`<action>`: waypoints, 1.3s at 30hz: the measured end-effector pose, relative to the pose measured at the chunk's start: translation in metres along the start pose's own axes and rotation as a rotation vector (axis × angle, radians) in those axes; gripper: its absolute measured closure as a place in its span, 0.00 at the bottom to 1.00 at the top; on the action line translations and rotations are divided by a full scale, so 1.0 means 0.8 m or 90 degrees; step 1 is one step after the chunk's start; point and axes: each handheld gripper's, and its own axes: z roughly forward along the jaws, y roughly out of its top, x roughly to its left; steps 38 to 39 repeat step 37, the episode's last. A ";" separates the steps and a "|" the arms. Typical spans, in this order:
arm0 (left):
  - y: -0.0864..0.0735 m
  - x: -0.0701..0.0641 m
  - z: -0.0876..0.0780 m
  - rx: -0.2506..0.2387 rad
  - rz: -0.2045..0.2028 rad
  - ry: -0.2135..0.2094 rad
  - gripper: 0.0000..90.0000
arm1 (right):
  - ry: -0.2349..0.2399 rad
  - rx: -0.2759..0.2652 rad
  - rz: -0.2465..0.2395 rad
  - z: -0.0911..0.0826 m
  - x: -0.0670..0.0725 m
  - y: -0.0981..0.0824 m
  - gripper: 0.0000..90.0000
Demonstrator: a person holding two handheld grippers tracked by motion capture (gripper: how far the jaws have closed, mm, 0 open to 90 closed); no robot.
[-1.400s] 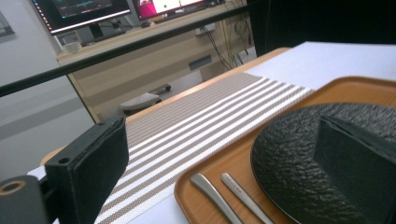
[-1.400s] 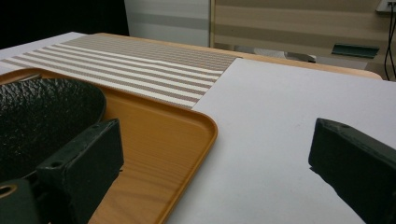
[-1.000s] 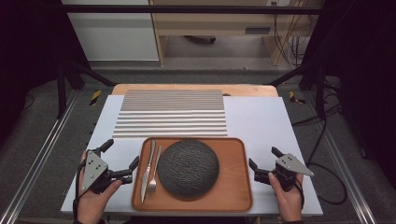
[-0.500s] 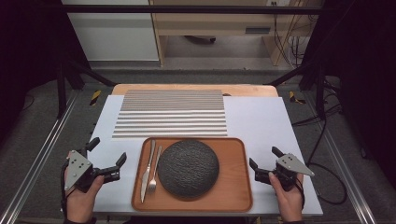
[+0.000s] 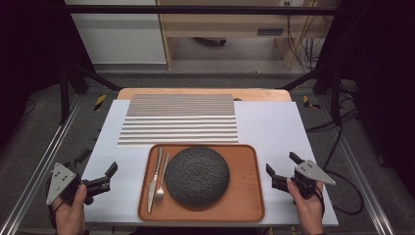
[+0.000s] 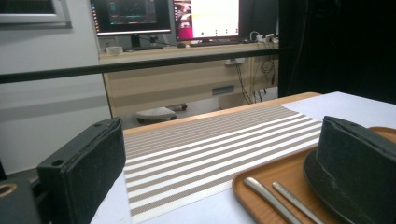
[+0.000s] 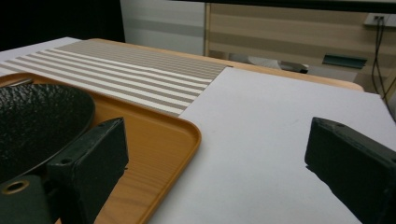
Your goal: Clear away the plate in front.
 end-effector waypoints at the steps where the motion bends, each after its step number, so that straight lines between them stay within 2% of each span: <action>1: -0.002 0.002 0.000 0.002 -0.005 0.001 0.01 | -0.003 -0.004 0.000 -0.002 -0.001 -0.001 0.06; 3: -0.007 0.005 0.000 0.000 -0.029 -0.006 0.01 | -0.002 -0.010 0.003 -0.005 -0.003 -0.004 0.06; 11: -0.020 0.008 0.005 0.005 -0.026 -0.017 0.02 | 0.003 -0.014 0.005 -0.008 -0.009 -0.014 0.07; 16: -0.030 0.005 0.011 0.015 -0.032 -0.040 0.03 | 0.010 -0.011 0.004 -0.008 -0.009 -0.017 0.07; 19: -0.033 0.001 0.014 0.019 -0.026 -0.060 0.03 | 0.016 -0.007 0.005 -0.007 -0.008 -0.018 0.07; 22: -0.035 -0.003 0.016 0.023 -0.020 -0.067 0.03 | 0.021 -0.007 0.003 -0.006 -0.007 -0.018 0.07; 25: -0.040 -0.004 0.018 0.032 -0.032 -0.071 0.03 | 0.028 -0.004 0.003 -0.005 -0.007 -0.019 0.07; 28: -0.045 -0.006 0.020 0.032 -0.065 -0.074 0.04 | 0.034 -0.002 0.001 -0.004 -0.006 -0.020 0.07; 32: -0.046 -0.013 0.023 0.040 -0.054 -0.076 0.04 | 0.043 -0.001 0.002 -0.003 -0.003 -0.020 0.07; 39: -0.047 -0.016 0.027 0.044 -0.052 -0.077 0.03 | 0.050 0.001 0.001 0.000 0.000 -0.021 0.06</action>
